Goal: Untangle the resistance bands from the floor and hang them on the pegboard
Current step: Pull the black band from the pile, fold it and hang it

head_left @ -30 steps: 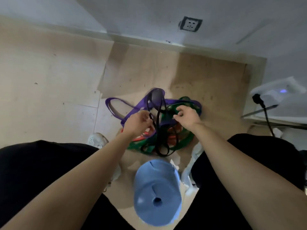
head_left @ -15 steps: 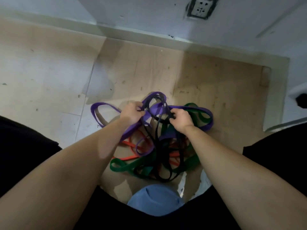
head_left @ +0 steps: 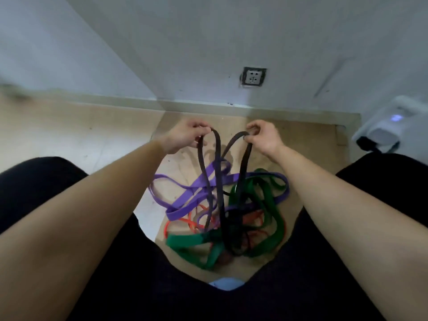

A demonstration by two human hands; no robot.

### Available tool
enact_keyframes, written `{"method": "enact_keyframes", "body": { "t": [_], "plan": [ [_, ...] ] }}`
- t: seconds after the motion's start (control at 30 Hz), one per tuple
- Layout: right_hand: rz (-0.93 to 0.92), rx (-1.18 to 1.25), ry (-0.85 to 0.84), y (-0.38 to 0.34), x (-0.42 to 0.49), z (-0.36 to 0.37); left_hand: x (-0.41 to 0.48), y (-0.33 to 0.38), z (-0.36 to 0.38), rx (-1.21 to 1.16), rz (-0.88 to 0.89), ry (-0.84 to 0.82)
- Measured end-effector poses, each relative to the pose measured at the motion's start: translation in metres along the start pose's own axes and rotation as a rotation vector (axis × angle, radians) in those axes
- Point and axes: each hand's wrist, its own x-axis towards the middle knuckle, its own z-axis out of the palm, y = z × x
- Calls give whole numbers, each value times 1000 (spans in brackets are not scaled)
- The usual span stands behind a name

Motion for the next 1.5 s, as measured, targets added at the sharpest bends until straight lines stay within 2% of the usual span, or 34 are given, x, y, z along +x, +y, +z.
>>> {"method": "enact_keyframes", "body": {
  "t": [0.23,0.43,0.5,0.57,0.63,0.7,0.87,1.1,1.2,1.27,1.33,1.5],
  "plan": [
    [-183,-75,151,-64,-15,-73,-48,100,-44,87,176,232],
    [-239,7,327,-110,-33,-115,-78,161,-73,101,368,497],
    [-244,-36,314,-125,-39,-126,-85,174,-82,39,401,569],
    [-203,-214,154,-141,-46,-136,-88,184,-91,-12,407,617],
    [-133,-367,-45,-158,-56,-141,-88,189,-98,30,392,599],
    [-141,-381,-138,-172,-61,-141,-84,192,-101,81,388,543],
    [-272,-103,-246,-188,-55,-108,-64,203,-89,102,413,382],
    [-173,250,-345,-179,28,-63,-12,183,-86,112,318,236],
    [-109,236,-491,-180,68,-73,14,163,-99,52,255,213],
    [-107,206,-567,-182,81,-85,21,149,-104,58,231,139],
    [-106,214,-611,-185,84,-93,23,141,-106,48,209,75],
    [-154,270,-652,-191,72,-89,6,129,-119,15,285,69]
  ]
}}
